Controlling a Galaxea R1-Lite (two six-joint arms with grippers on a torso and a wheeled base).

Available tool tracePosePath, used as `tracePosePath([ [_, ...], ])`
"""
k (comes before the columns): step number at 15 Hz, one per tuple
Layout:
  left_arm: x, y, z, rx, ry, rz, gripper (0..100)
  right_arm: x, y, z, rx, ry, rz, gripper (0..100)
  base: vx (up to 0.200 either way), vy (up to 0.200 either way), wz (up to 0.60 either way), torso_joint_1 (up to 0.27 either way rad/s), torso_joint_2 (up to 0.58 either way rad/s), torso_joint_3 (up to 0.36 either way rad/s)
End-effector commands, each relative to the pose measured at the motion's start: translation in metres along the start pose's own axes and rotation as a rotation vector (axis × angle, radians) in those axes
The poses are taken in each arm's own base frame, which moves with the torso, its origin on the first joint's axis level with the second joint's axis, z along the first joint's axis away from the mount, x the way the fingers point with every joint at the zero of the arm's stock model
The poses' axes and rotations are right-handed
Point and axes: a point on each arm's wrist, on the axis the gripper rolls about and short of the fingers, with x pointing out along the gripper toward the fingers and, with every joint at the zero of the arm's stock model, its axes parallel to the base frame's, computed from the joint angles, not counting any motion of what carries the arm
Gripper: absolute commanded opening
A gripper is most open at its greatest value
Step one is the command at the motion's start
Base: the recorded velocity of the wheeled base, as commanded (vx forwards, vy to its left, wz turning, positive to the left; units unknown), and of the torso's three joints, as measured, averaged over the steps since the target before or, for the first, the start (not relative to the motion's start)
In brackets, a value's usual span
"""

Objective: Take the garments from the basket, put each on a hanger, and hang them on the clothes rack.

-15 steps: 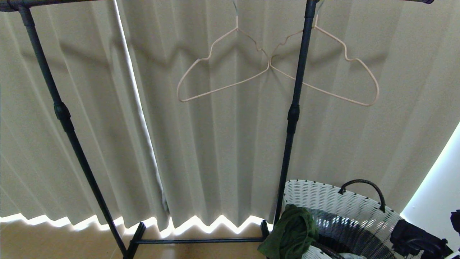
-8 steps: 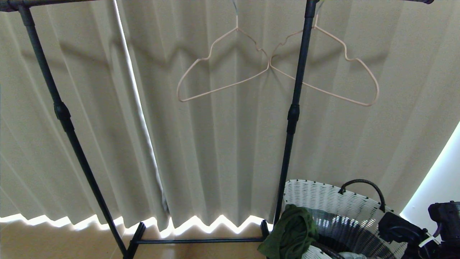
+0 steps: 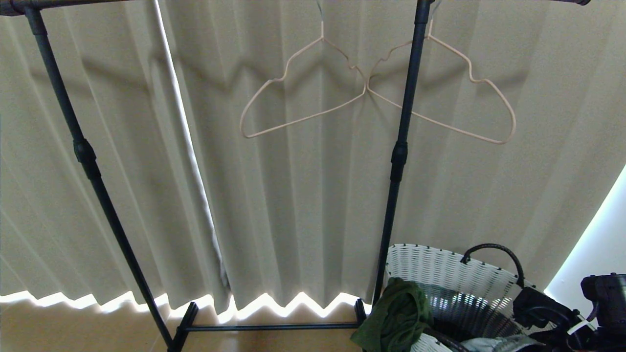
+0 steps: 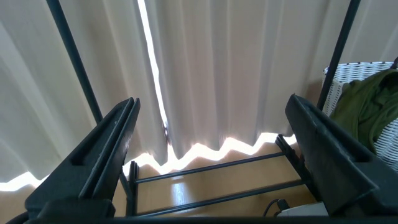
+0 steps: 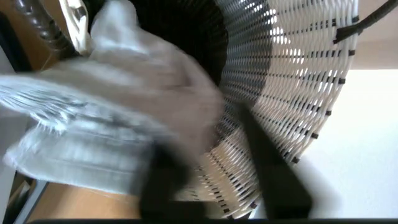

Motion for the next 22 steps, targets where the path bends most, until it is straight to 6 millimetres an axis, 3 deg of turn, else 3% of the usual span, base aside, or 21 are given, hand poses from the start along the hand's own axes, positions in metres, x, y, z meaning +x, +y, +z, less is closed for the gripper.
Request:
tracePosePath([
  [1, 0.000, 0.000, 0.000, 0.001, 0.000, 0.001, 100, -0.002, 0.002, -0.003, -0.001, -0.001, -0.001, 0, 0.000, 0.000, 0.00, 0.000, 0.00, 0.000],
  [3, 0.000, 0.000, 0.000, 0.001, 0.000, 0.001, 100, -0.008, 0.004, -0.005, 0.004, -0.036, -0.026, 0, 0.000, 0.000, 0.00, 0.000, 0.00, 0.000],
  [7, 0.000, 0.000, 0.000, 0.001, 0.000, 0.001, 100, -0.044, 0.005, -0.015, 0.068, -0.248, -0.201, 0, 0.000, 0.000, 0.00, 0.000, 0.00, 0.000],
  [8, 0.000, 0.000, 0.000, 0.001, 0.000, 0.001, 100, -0.063, 0.007, -0.016, 0.139, -0.356, -0.233, 0, 0.000, 0.000, 0.00, 0.000, 0.00, 0.000],
  [13, 0.000, 0.000, 0.000, 0.004, 0.000, -0.003, 100, -0.096, 0.012, -0.016, 0.215, -0.640, -0.221, 0, 0.000, 0.000, 0.00, 0.000, 0.00, 0.000],
  [15, 0.000, 0.000, 0.000, 0.002, 0.000, 0.001, 100, -0.109, 0.004, -0.005, 0.259, -0.729, -0.227, 0, 0.000, 0.000, 0.00, 0.000, 0.00, 0.000],
  [18, 0.000, 0.000, 0.000, -0.001, 0.000, 0.002, 100, -0.117, 0.001, 0.005, 0.411, -0.809, -0.138, 0, 0.000, 0.000, 0.00, 0.000, 0.00, 0.000],
  [22, 0.000, 0.000, 0.000, -0.001, 0.000, 0.001, 100, -0.121, 0.013, -0.005, 0.569, -0.855, -0.036, 0, -0.050, 0.000, 0.00, 0.001, 0.00, 0.001],
])
